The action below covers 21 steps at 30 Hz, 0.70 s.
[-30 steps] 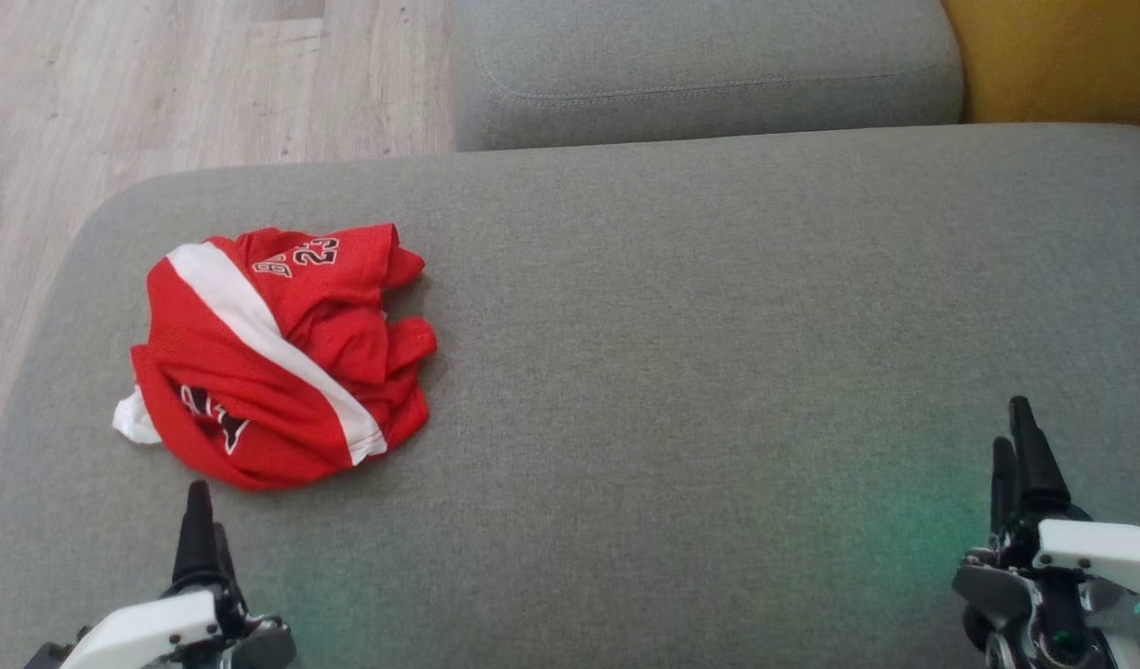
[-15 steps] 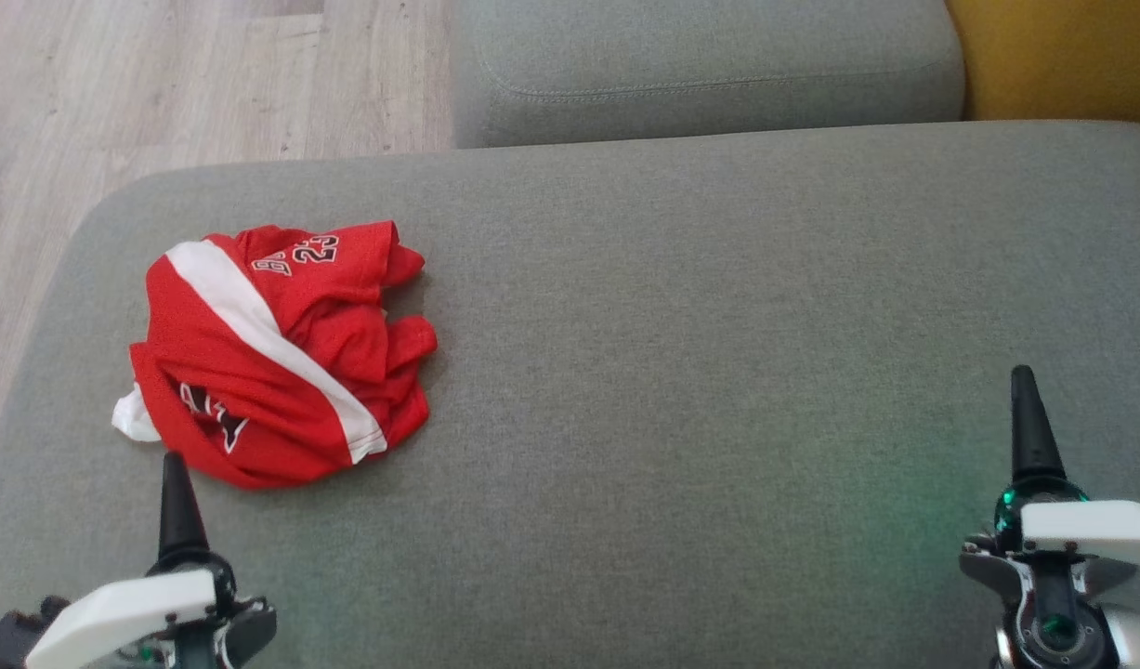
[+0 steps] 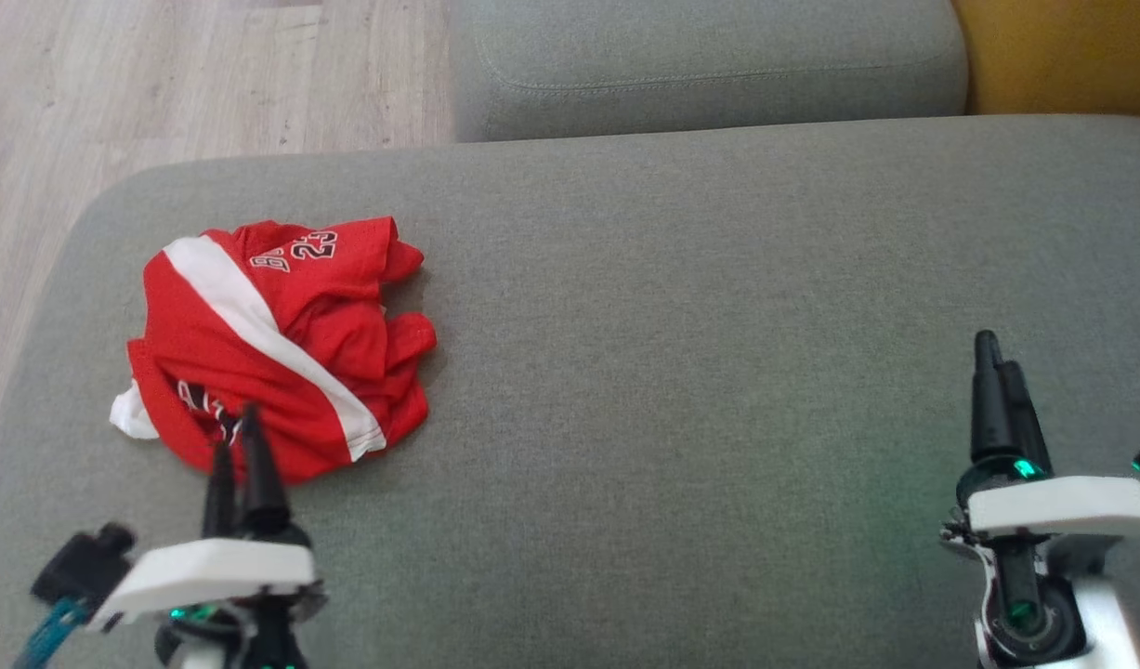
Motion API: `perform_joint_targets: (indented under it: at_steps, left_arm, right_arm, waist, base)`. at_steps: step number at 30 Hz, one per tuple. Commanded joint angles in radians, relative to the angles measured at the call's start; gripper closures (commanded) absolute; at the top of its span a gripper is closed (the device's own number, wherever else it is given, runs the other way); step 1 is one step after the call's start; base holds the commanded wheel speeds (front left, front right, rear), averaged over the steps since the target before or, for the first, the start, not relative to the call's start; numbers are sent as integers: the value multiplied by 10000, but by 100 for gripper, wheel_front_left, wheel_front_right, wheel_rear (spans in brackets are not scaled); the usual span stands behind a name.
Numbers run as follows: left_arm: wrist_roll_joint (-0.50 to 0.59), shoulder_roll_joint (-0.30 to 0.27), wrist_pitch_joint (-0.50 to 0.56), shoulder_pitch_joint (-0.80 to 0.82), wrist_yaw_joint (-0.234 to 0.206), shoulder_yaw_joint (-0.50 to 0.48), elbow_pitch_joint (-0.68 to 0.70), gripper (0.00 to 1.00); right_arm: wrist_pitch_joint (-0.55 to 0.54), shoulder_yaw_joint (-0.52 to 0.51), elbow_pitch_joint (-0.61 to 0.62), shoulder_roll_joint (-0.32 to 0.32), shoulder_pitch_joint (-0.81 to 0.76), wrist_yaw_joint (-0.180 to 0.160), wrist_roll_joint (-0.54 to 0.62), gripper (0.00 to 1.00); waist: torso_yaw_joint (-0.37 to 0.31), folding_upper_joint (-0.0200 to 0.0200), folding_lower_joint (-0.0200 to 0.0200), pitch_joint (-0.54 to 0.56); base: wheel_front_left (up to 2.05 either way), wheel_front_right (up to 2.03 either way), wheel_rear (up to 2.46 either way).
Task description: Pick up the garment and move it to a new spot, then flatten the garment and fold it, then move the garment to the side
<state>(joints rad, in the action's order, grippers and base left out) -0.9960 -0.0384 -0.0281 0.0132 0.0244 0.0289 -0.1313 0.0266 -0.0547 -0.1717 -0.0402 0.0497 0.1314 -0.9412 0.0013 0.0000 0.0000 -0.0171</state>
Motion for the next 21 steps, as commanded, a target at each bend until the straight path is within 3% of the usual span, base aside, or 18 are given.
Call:
perform_joint_targets:
  at_steps: [1, 10, 21]
  left_arm:
    - [602, -126, -113, 541, -114, 157, 468, 0]
    - [2037, -553, -380, 821, -739, 1162, 524, 0]
    - [3374, -1079, -706, 1215, -1806, 2162, 886, 0]
  right_arm:
    - [143, 187, 514, -61, 450, -3, 502, 0]
    - [408, 597, 722, -66, 398, -4, 2194, 0]
    - [733, 889, 940, -71, 442, -4, 3844, 0]
  waist:
    - [4, 0, 0, -5]
    - [-7, 0, 0, 2]
    - [-114, 0, 0, -50]
  base:
    - [0, 0, 0]
    - [0, 0, 0]
    - [0, 0, 0]
